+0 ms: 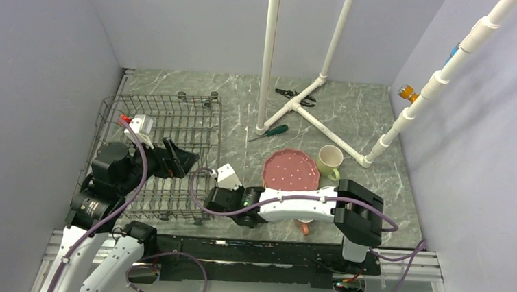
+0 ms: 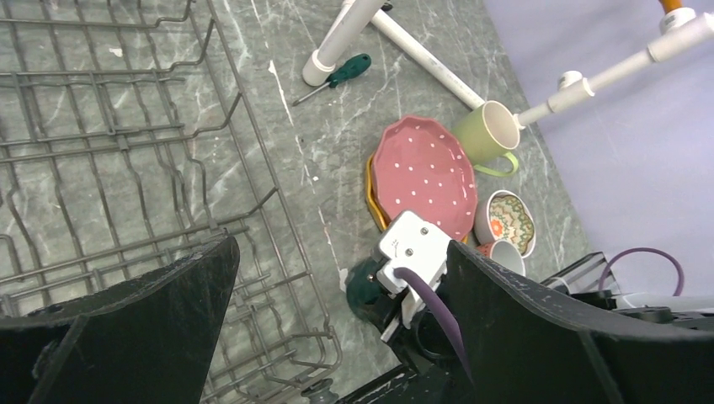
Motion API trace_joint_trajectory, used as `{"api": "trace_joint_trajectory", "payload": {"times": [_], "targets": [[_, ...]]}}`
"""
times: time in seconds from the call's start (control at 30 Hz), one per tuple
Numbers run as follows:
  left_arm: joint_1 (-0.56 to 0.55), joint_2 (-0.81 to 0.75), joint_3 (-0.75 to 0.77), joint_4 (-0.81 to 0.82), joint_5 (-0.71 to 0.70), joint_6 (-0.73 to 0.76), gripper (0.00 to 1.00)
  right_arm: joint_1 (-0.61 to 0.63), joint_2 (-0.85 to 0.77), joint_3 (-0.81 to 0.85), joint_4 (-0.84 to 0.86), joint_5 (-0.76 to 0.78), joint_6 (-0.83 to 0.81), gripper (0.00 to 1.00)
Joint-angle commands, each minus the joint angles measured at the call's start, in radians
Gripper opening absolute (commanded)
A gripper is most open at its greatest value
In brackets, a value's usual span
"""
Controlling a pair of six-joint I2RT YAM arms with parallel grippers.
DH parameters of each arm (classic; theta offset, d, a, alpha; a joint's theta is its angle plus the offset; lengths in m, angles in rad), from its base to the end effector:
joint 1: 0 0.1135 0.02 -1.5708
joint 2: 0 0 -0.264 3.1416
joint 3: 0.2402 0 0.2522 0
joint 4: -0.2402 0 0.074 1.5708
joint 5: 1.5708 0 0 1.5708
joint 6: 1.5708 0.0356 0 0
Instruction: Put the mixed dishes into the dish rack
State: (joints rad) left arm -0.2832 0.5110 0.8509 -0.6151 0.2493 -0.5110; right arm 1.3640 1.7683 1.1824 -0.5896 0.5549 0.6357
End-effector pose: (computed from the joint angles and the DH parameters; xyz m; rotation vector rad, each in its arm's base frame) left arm 0.0984 -0.0378 0.3514 -0.0370 1.9102 -0.7764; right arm 0.0901 0.3379 0.1907 -0.7477 2.3571 0.0360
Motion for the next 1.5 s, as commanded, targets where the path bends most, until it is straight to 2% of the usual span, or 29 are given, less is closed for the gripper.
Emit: {"api": "trace_joint_trajectory", "payload": {"times": [0.0, 0.07, 0.27, 0.4, 0.57, 0.67, 0.77, 0.83, 0.9, 1.0, 1.1, 1.2, 1.27, 1.47], "targets": [[-0.002, -0.012, 0.002, 0.022, 0.027, -0.044, 0.99, 0.006, 0.004, 0.023, 0.05, 0.038, 0.006, 0.22], [-0.002, -0.017, 0.019, 0.005, 0.018, -0.05, 0.99, 0.006, -0.009, 0.037, 0.038, 0.056, 0.01, 0.14], [-0.001, -0.042, 0.031, -0.023, -0.048, -0.064, 0.99, 0.006, -0.119, -0.039, 0.168, 0.035, -0.028, 0.01], [-0.001, -0.021, 0.05, -0.027, -0.036, -0.07, 0.99, 0.006, -0.169, -0.037, 0.178, 0.049, -0.048, 0.0], [-0.001, 0.001, 0.041, -0.015, -0.028, -0.087, 0.99, 0.006, -0.304, -0.12, 0.299, 0.063, -0.09, 0.0], [-0.002, 0.012, 0.017, 0.01, -0.012, -0.108, 0.99, 0.006, -0.448, -0.25, 0.484, 0.066, -0.142, 0.0], [-0.002, 0.009, -0.023, 0.063, 0.027, -0.144, 0.99, 0.001, -0.636, -0.445, 0.828, 0.023, -0.243, 0.0], [-0.002, -0.009, -0.064, 0.13, 0.069, -0.176, 0.99, -0.017, -0.734, -0.546, 1.054, -0.045, -0.292, 0.0], [-0.002, -0.03, -0.107, 0.215, 0.119, -0.211, 0.99, -0.056, -0.779, -0.567, 1.161, -0.106, -0.28, 0.0], [-0.002, -0.046, -0.174, 0.376, 0.241, -0.255, 0.99, -0.157, -0.802, -0.528, 1.188, -0.258, -0.196, 0.0], [-0.002, -0.06, -0.286, 0.706, 0.397, -0.37, 0.99, -0.282, -0.832, -0.552, 1.283, -0.395, -0.043, 0.0], [-0.001, -0.059, -0.392, 0.988, 0.455, -0.474, 0.99, -0.411, -0.835, -0.57, 1.375, -0.497, 0.142, 0.0], [-0.003, -0.038, -0.43, 1.099, 0.48, -0.513, 0.99, -0.442, -0.826, -0.565, 1.434, -0.53, 0.227, 0.0], [-0.028, 0.1, -0.464, 1.357, 0.525, -0.639, 0.99, -0.449, -0.805, -0.531, 1.517, -0.537, 0.238, 0.0]]}}
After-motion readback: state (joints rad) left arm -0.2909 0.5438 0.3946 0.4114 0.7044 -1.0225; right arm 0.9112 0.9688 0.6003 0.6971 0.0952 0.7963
